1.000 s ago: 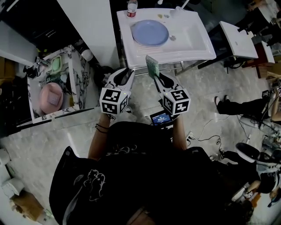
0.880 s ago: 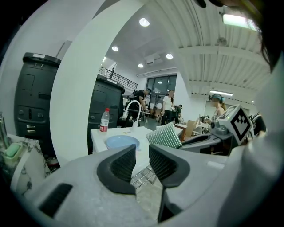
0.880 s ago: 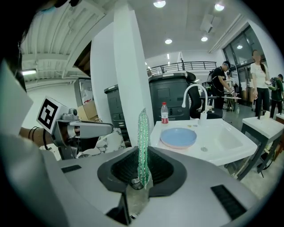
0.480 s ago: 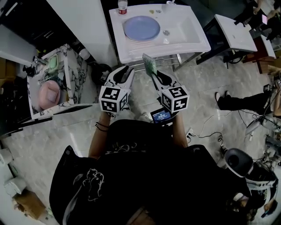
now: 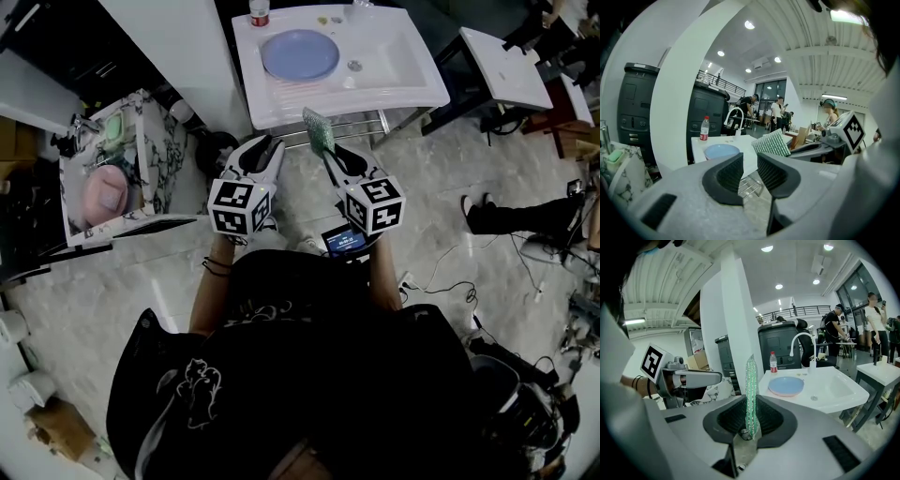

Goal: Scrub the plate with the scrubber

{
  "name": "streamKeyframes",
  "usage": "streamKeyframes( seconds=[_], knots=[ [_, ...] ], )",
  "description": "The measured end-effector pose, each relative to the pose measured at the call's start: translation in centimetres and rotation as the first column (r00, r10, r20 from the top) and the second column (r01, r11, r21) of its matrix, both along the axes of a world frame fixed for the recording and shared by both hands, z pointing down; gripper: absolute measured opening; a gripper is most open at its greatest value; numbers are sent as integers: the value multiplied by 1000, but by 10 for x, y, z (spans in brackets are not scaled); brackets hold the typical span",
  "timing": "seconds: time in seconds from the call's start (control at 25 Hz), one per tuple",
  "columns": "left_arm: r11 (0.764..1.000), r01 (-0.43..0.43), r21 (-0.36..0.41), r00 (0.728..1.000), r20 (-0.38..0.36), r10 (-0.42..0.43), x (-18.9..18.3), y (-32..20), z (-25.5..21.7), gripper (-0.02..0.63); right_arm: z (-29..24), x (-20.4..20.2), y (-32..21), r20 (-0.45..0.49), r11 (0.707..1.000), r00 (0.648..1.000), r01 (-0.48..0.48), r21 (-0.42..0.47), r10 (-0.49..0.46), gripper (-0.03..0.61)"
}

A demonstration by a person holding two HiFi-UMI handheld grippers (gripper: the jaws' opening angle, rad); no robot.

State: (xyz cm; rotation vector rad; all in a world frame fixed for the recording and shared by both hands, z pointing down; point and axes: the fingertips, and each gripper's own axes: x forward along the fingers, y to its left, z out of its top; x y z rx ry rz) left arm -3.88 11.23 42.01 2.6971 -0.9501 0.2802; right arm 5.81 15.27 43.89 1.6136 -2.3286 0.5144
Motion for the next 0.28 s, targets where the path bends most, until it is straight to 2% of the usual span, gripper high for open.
streamKeyframes(
  seconds=[0.28],
  knots=[
    [1000, 2, -5, 1000, -4, -2, -2, -3, 1, 104, 0, -2, -2, 2, 1000, 1000, 7, 1, -7, 64]
  ],
)
